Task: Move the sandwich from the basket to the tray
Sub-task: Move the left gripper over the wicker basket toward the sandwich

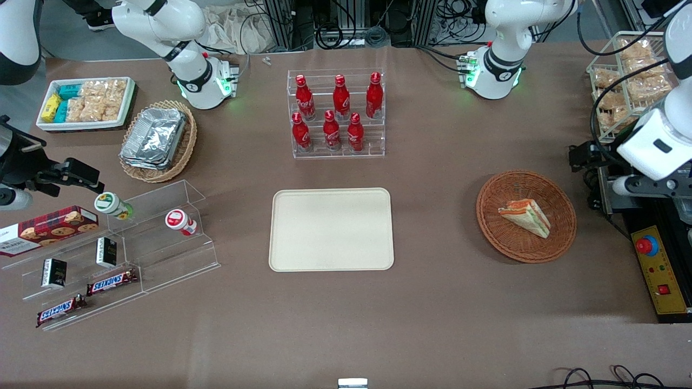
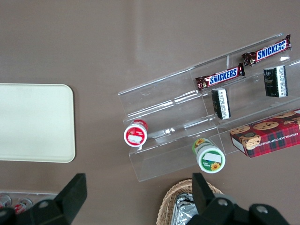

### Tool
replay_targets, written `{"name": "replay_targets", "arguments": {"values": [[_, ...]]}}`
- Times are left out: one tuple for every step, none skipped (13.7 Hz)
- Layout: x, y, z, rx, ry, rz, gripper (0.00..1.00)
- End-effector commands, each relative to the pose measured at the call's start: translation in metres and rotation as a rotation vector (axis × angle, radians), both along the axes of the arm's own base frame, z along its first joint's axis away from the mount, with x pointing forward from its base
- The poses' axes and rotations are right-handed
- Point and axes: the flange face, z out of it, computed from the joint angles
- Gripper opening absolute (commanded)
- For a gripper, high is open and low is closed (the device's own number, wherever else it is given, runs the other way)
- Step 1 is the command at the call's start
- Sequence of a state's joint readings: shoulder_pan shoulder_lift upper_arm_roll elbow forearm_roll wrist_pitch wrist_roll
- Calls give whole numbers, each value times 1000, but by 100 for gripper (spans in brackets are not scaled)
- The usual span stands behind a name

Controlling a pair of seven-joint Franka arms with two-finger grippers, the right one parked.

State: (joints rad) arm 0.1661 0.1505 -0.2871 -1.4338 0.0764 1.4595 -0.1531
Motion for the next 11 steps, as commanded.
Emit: {"name": "replay_targets", "arguments": {"values": [[17,0,-38,55,40,208,100],[21,-4,-60,105,66,270,100],[25,-11,-80,145,75,304,100],[32,-10,-93,159,72,353,100],[38,-5,-107,158,71,436,100],[39,-4,-125,163,73,512,100],[36,-6,-145,172,67,567,100],[33,-5,-163,182,57,635,100],[33,10,-174,183,51,704,100],[31,15,-186,187,58,719,100],[26,15,-197,188,65,726,100]]}}
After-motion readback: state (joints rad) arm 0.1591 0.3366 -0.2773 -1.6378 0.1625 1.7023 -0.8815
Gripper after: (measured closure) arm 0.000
